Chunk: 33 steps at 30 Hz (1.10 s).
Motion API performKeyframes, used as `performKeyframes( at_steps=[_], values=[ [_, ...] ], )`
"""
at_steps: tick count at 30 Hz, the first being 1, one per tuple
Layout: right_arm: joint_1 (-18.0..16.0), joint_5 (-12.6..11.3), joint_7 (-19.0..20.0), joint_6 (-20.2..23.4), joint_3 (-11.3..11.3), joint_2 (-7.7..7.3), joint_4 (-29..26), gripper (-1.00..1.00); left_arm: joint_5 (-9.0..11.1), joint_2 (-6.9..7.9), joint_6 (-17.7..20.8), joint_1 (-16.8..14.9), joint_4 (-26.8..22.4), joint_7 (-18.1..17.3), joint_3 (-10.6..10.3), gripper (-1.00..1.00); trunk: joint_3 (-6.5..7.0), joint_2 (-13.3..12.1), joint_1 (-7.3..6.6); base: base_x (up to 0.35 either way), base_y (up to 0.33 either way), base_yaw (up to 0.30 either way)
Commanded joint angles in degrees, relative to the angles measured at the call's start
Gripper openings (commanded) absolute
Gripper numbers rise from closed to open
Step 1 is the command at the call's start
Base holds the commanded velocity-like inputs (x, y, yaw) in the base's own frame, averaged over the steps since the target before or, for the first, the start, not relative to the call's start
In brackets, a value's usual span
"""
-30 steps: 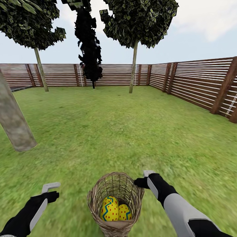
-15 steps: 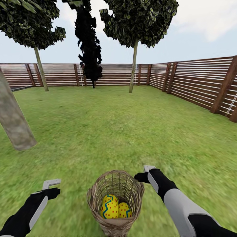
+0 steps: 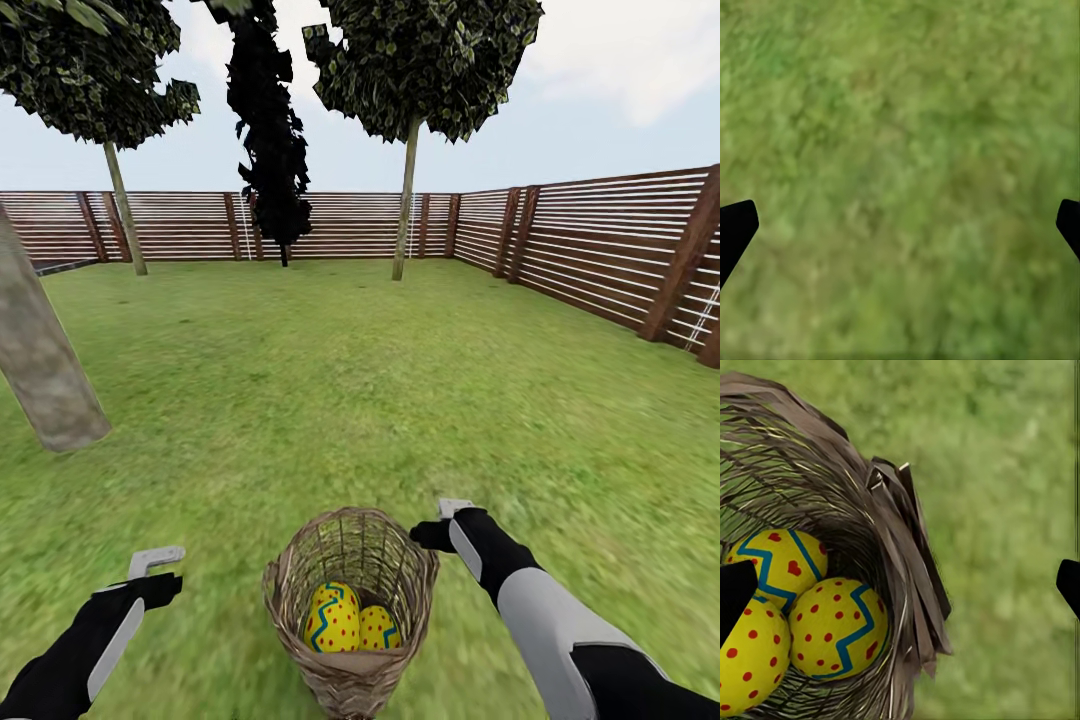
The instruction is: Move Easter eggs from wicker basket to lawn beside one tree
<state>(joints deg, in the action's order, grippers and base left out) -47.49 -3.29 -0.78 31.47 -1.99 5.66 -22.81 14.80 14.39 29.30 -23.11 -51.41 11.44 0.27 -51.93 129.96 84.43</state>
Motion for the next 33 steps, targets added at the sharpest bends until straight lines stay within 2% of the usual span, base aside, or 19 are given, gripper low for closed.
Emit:
performKeyframes(
  at_steps=[1,10,18,23,33],
  values=[
    [-0.09,-0.41,-1.06,0.3,-0.23,-0.03,-0.01,1.0,0.6,0.02,0.22,-0.02,-0.09,0.43,-0.06,1.0,-0.24,0.44,0.22,0.0,0.0,0.0],
    [-0.25,-0.61,-3.47,0.34,-0.4,-0.11,0.2,1.0,0.66,0.02,0.22,-0.01,-0.09,0.43,-0.02,1.0,-1.86,4.05,2.19,0.0,0.0,0.0],
    [-0.69,-0.66,-3.68,0.36,-0.38,-0.09,0.34,1.0,0.67,0.02,0.23,-0.01,-0.09,0.43,0.0,1.0,-1.86,4.05,2.19,0.0,0.0,0.0],
    [-0.96,-0.65,-3.7,0.42,-0.38,0.01,0.45,1.0,0.67,0.02,0.2,-0.01,-0.09,0.43,0.0,1.0,-2.76,6.06,3.29,0.0,0.0,0.0],
    [-1.1,-0.66,-3.71,0.43,-0.32,0.11,0.43,1.0,0.67,0.02,0.19,-0.01,-0.09,0.43,0.0,1.0,-2.76,6.06,3.29,0.0,0.0,0.0]
  ],
)
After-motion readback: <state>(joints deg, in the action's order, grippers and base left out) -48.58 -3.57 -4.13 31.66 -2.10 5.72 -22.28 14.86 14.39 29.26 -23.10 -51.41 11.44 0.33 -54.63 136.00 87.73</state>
